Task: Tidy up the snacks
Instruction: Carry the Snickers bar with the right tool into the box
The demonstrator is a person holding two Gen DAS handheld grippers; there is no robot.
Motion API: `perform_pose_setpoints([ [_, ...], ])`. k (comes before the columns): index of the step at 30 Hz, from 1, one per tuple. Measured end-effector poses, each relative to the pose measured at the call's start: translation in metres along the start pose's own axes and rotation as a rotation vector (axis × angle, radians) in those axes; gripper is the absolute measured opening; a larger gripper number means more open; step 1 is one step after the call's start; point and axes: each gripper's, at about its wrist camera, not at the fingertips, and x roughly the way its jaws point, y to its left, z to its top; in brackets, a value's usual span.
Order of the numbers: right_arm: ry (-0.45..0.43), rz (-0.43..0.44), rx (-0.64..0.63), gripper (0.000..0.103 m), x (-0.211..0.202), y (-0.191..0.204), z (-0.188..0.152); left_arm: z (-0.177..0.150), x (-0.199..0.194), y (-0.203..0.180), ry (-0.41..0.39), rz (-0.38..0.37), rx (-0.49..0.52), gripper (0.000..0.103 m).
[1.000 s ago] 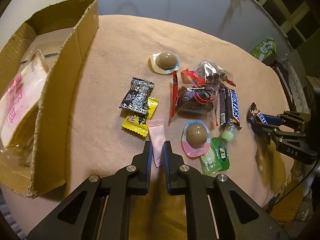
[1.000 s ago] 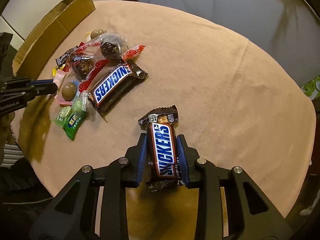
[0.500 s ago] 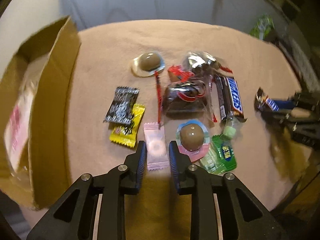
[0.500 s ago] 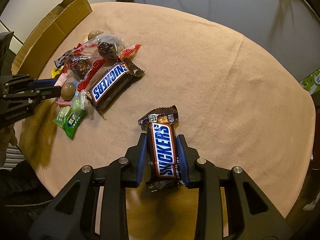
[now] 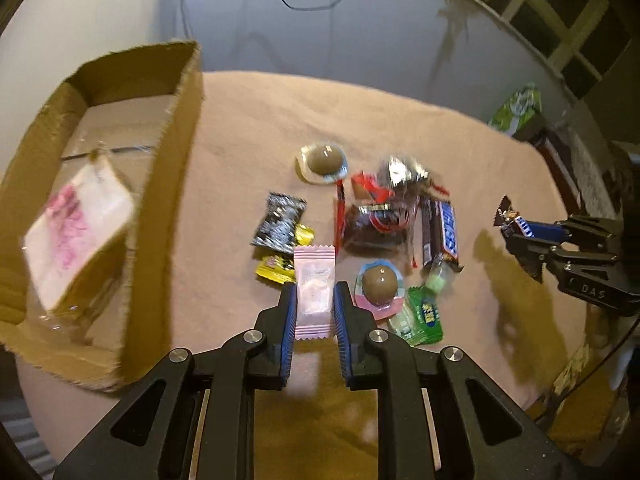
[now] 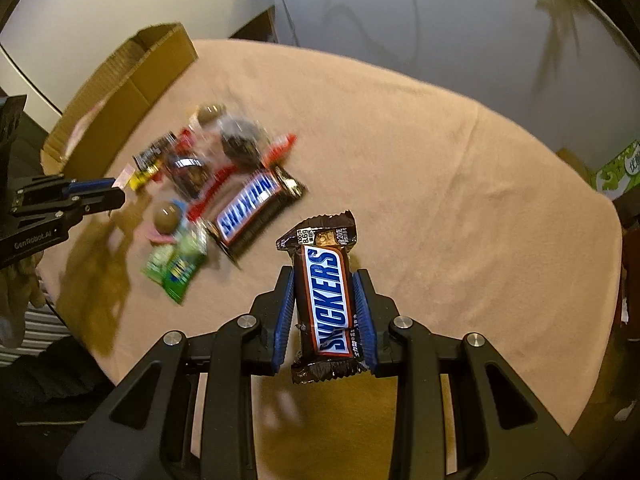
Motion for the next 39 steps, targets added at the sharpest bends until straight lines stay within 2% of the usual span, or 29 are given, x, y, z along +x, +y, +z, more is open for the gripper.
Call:
perform_pose_setpoints([
  [5, -0.036, 0.033, -0.040, 0.030, -0.015, 0.018, 0.023, 0.004, -0.024, 0.024, -0.056, 0.017, -0.043, 0.017],
  [9, -0.071, 0.069, -0.090, 0.030, -0.022, 0.045, 0.051, 0.006, -0.040, 0.041, -0.100, 0.061, -0.073, 0.017],
  [18, -0.093, 0.129, -0.215, 0.030, -0.016, 0.112, 0.103, 0.005, -0.055, 0.076, -0.150, 0.123, -0.149, 0.017],
  [32, -0.065, 0.215, -0.342, 0.031, 0.014, 0.212, 0.164, -0.005, -0.062, 0.121, -0.158, 0.164, -0.231, 0.017],
  [39, -0.042, 0.223, -0.371, 0.030, 0.029, 0.240, 0.180, -0.005, -0.061, 0.132, -0.162, 0.167, -0.250, 0.017],
])
